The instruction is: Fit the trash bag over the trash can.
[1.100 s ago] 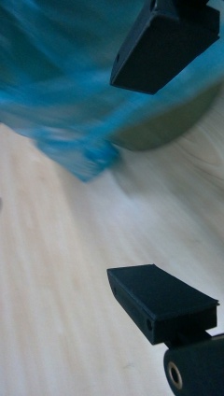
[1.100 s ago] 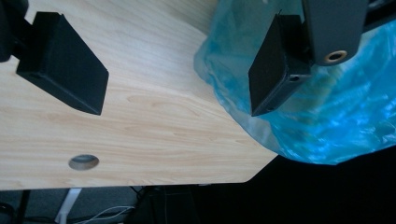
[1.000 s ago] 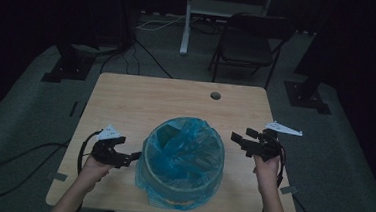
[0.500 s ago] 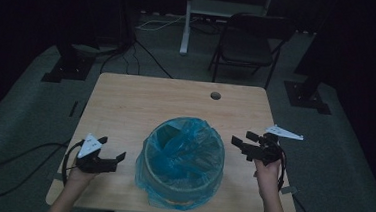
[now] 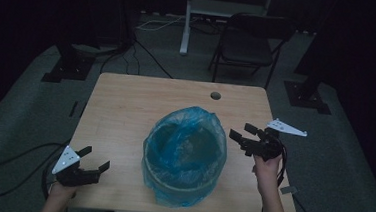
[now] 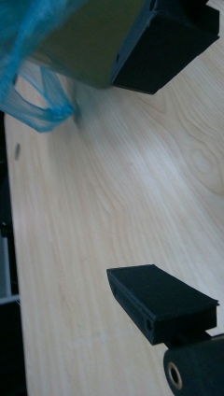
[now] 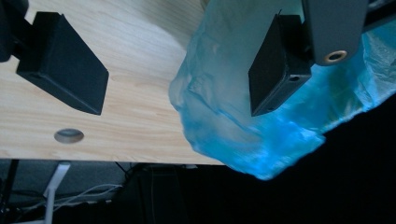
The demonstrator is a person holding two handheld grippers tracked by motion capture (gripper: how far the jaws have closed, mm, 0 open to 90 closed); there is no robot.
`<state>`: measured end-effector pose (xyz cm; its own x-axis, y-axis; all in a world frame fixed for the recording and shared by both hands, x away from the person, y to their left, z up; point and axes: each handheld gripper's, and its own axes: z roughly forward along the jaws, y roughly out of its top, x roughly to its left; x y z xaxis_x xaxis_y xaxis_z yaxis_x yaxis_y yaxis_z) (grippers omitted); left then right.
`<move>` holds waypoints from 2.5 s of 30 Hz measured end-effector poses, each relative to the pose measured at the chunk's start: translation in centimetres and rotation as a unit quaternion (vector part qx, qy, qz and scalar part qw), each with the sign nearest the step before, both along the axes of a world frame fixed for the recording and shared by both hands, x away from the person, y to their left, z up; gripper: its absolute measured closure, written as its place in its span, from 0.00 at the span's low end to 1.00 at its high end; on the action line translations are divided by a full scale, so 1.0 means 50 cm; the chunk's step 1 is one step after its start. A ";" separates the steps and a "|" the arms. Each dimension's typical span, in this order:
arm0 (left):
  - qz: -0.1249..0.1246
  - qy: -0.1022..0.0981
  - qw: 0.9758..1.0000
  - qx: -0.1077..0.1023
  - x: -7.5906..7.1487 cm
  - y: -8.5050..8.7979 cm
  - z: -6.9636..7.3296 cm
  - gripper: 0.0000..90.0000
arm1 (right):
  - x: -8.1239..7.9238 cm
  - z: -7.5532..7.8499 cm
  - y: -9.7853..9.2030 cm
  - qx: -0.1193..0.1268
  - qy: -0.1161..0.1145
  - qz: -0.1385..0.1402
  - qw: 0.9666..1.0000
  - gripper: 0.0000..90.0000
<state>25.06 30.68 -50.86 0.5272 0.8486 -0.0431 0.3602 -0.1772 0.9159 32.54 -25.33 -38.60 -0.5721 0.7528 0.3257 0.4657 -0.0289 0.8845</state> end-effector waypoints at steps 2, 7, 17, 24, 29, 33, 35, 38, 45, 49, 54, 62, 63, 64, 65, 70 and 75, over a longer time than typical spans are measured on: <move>0.004 0.003 1.000 -0.007 -0.001 0.003 -0.007 0.10 | -0.003 0.009 0.005 0.000 -0.006 0.001 1.000 0.22; 0.010 0.005 1.000 -0.021 -0.001 0.012 -0.013 0.10 | 0.003 0.035 0.024 0.008 -0.017 0.015 1.000 0.22; 0.006 0.013 1.000 -0.022 -0.003 0.012 -0.021 0.10 | 0.067 0.029 0.091 0.007 -0.004 0.032 0.999 0.22; 0.009 0.010 1.000 -0.026 -0.002 0.013 -0.020 0.10 | 0.090 -0.037 0.102 0.022 0.047 0.034 0.998 0.24; 0.006 0.013 1.000 -0.022 -0.002 0.011 -0.022 0.10 | 0.086 -0.065 0.087 -0.004 0.067 0.007 0.998 0.26; 0.005 0.011 1.000 -0.022 -0.002 0.010 -0.022 0.10 | 0.081 -0.076 0.081 -0.010 0.076 0.011 0.997 0.23; 0.008 0.014 1.000 -0.019 0.000 0.009 -0.024 0.10 | 0.077 -0.061 0.064 0.003 0.063 0.002 0.998 0.23; 0.007 0.014 1.000 -0.014 -0.001 0.008 -0.024 0.10 | 0.072 -0.039 0.052 0.023 0.043 0.001 0.999 0.23; 0.010 0.012 1.000 -0.017 0.000 0.008 -0.026 0.10 | 0.044 0.044 0.080 0.053 -0.030 0.071 0.996 0.21; 0.009 0.011 1.000 -0.017 0.000 0.005 -0.026 0.10 | 0.033 0.093 0.154 0.046 -0.061 0.161 0.984 0.19; 0.009 0.008 1.000 -0.018 -0.003 0.006 -0.026 0.10 | 0.031 0.106 0.248 -0.020 -0.053 0.234 0.971 0.19; 0.016 0.003 1.000 -0.022 -0.004 0.013 -0.022 0.10 | 0.063 0.063 0.343 -0.119 0.057 0.316 0.939 0.19; 0.016 0.003 1.000 -0.022 -0.004 0.013 -0.022 0.10 | 0.063 0.063 0.343 -0.119 0.057 0.316 0.939 0.19; 0.017 0.004 1.000 -0.023 -0.005 0.013 -0.022 0.10 | 0.071 0.045 0.361 -0.146 0.088 0.325 0.930 0.19; 0.017 0.004 1.000 -0.024 -0.004 0.013 -0.023 0.10 | 0.074 0.037 0.369 -0.159 0.102 0.328 0.926 0.19; 0.017 0.004 1.000 -0.020 -0.003 0.011 -0.024 0.10 | 0.084 0.011 0.415 -0.242 0.140 0.317 0.906 0.22; 0.017 0.001 1.000 -0.024 -0.004 0.010 -0.023 0.10 | 0.083 -0.014 0.458 -0.292 0.159 0.325 0.885 0.21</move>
